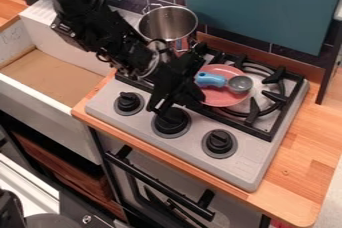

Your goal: Move the spoon and plate together over the pot

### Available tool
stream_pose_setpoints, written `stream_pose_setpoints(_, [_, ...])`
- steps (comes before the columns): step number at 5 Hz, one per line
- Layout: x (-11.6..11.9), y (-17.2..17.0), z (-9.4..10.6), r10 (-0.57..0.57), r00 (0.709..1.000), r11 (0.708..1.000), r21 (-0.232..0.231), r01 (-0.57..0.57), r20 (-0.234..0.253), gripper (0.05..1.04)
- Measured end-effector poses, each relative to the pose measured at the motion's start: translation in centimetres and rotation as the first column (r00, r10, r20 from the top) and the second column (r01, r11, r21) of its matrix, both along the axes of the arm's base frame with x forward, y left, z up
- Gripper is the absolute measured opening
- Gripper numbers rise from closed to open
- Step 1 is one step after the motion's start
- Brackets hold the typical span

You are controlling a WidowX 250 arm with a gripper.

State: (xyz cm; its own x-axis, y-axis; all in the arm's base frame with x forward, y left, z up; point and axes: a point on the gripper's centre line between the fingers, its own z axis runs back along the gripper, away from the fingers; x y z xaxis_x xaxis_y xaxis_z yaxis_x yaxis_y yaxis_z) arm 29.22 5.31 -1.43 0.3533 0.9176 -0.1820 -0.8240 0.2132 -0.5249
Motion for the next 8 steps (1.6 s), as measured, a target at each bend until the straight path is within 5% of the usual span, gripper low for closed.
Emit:
stream_pose_setpoints(2, [-0.4,0.9,0.5,-0.025,1.0,0.995,-0.094,0.024,-0.013,0.054])
stream_pose_setpoints(4, [-1.0,1.5,1.3,-0.043,0.998,0.986,-0.161,0.05,0.05,0.054])
stream_pose_setpoints(8, [-2.2,0.5,1.2,-0.007,0.986,0.994,-0.106,0.025,0.166,0.054])
